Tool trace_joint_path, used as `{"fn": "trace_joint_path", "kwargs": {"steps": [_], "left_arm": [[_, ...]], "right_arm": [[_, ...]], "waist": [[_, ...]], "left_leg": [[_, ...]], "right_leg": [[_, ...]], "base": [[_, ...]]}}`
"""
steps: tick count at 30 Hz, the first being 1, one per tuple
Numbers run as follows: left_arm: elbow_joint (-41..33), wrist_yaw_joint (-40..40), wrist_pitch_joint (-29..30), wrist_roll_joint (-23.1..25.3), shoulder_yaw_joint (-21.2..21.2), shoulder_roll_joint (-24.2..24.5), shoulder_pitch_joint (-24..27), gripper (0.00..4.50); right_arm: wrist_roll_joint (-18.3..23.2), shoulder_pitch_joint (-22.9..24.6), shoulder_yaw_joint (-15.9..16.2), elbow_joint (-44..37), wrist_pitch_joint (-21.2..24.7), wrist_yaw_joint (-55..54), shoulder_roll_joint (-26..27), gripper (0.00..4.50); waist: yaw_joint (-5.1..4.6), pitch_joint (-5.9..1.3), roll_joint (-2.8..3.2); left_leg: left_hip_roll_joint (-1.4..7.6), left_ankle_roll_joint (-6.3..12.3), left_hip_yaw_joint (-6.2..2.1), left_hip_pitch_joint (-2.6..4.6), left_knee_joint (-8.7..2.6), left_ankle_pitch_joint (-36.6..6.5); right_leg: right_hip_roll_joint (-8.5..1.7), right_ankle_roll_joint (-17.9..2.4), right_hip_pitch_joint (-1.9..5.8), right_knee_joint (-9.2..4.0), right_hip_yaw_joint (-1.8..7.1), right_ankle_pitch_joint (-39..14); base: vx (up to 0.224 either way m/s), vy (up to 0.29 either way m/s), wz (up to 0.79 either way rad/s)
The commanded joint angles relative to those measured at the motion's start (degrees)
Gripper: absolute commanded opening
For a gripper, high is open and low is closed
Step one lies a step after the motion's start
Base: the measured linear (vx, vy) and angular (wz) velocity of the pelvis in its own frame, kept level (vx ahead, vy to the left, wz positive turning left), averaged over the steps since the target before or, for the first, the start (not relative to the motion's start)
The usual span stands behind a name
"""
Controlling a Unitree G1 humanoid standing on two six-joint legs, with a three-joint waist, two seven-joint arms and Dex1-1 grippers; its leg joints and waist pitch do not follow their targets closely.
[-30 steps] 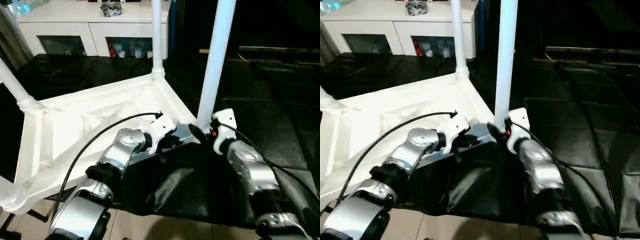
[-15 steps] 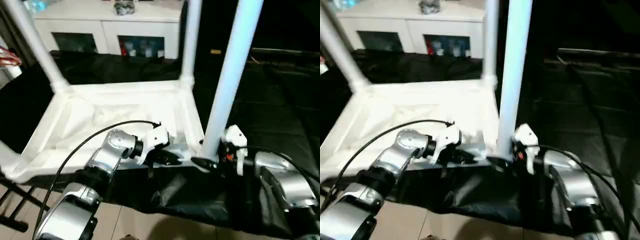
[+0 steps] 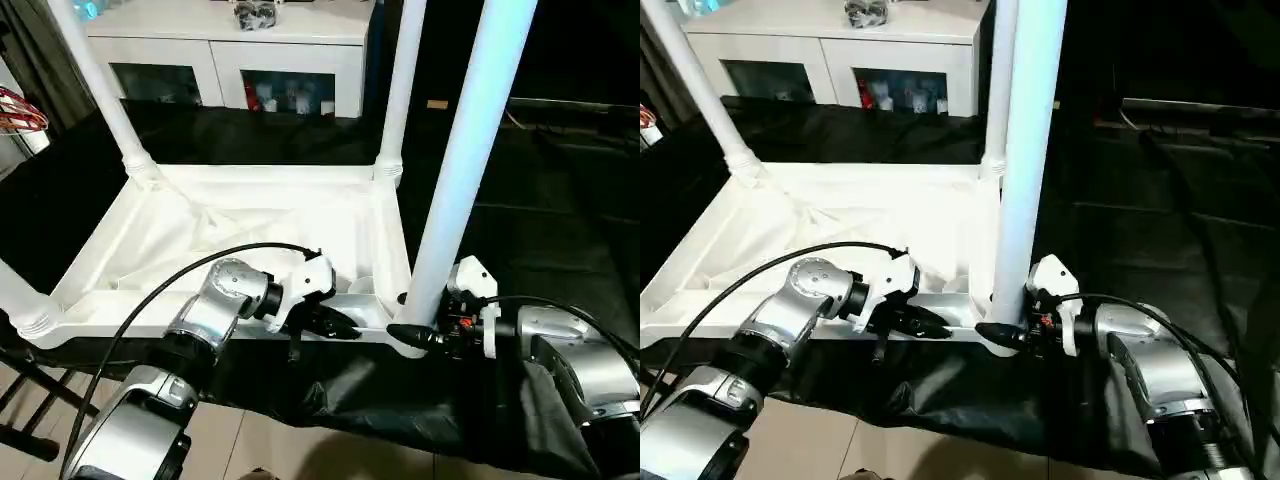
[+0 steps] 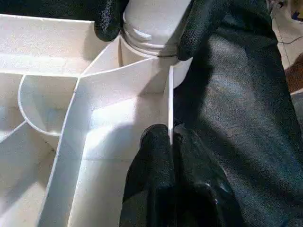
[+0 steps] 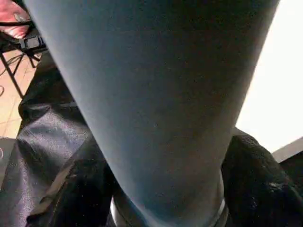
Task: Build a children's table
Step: Rotate leg to tighten
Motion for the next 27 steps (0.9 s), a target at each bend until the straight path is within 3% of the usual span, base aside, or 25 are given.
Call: {"fn": "trace_joint_path", "kwargs": {"steps": [1,5,8,9,12,15,19,22,23,27], "left_arm": [[-2.71,5.14,-1.27,-1.88,1.08,-2.77,-1.71,0.0],[-1.65,9.21,-0.75,-1.28,1.87,-4.27,-2.54,0.0],[0.16,15.48,0.2,-0.39,2.78,-6.85,-4.16,0.0],[0.67,17.05,0.36,-0.03,2.86,-7.48,-4.58,0.0],[2.54,22.9,1.33,1.02,3.13,-10.05,-6.33,0.0],[3.45,26.85,1.6,1.63,3.07,-11.7,-7.16,0.0],[3.39,27.66,1.22,2.62,2.3,-12.8,-6.9,0.0],[3.1,27.09,0.91,2.83,2.06,-12.7,-6.38,0.0],[3.14,27.05,0.73,2.93,1.96,-12.58,-6.3,0.0],[3.41,26.94,-0.2,2.82,1.79,-11.63,-6.05,0.0]], "right_arm": [[1.95,1.04,5.41,-3.15,0.77,2.41,3.51,2.63],[1.07,0.22,3.72,-0.84,-0.78,-3.23,6.83,2.62],[-2.72,-2.92,1.11,5.99,-2.23,-16.18,12.48,2.62],[-3.51,-3.91,0.3,7.9,-2.36,-19.88,14.0,2.62],[-4.38,-7.29,-2.9,13.44,-1.99,-30.39,18.85,2.6],[-4.88,-9.67,-4.92,16.89,-2.0,-36.92,22.12,2.56],[-6.32,-11.24,-4.53,19.03,-4.33,-39.11,23.48,2.56],[-6.72,-11.59,-3.92,19.36,-6.45,-37.83,23.47,2.56],[-6.44,-11.68,-4.01,19.52,-6.81,-37.18,23.47,3.12],[-3.88,-11.57,-5.33,18.75,-6.06,-33.85,23.18,3.47]], "waist": [[-0.09,-3.74,-0.94],[-0.31,-3.71,-1.04],[-1.05,-3.58,-0.98],[-1.35,-3.5,-0.88],[-2.04,-3.71,-0.91],[-2.43,-4.03,-0.98],[-2.65,-4.36,-0.93],[-2.72,-4.26,-0.83],[-2.75,-4.24,-0.87],[-2.89,-4.13,-0.86]], "left_leg": [[2.11,3.82,-0.47,0.36,-3.76,-13.56],[2.03,3.18,-0.53,0.34,-3.84,-13.87],[1.87,1.65,-0.75,0.42,-4.12,-15.56],[1.82,1.2,-0.68,0.64,-4.14,-16.24],[1.68,0.69,-0.78,0.59,-4.14,-15.61],[1.43,1.96,-0.59,0.09,-3.68,-11.66],[1.16,4.45,-0.38,-0.14,-3.15,-7.31],[1.3,5.41,-0.35,-0.05,-3.16,-8.05],[1.31,5.41,-0.35,-0.04,-3.19,-8.37],[1.46,5.16,-0.41,0.04,-3.34,-9.96]], "right_leg": [[-3.22,-12.56,2.93,-4.8,2.25,-14.57],[-3.26,-12.19,2.79,-4.85,2.23,-15.62],[-3.33,-11.09,2.76,-5.2,2.07,-19.43],[-3.22,-10.9,2.4,-5.33,2.17,-20.03],[-3.16,-11.08,2.63,-5.08,2.22,-17.82],[-3.09,-12.14,3.05,-4.5,2.3,-11.41],[-2.91,-13.75,3.42,-3.95,2.11,-4.5],[-2.96,-14.26,3.43,-4.07,2.05,-5.09],[-2.95,-14.29,3.45,-4.1,2.03,-5.55],[-2.95,-14.22,3.45,-4.23,2.05,-7.7]], "base": [[0.0,0.0,0.0],[0.0,0.0,0.0],[0.0,0.0,0.0],[0.0,0.0,0.0],[0.0,0.0,0.0],[0.0,0.0,0.0],[0.0,0.0,0.0],[0.0,0.0,0.0],[0.0,0.0,0.0],[0.0,0.0,0.0]]}}
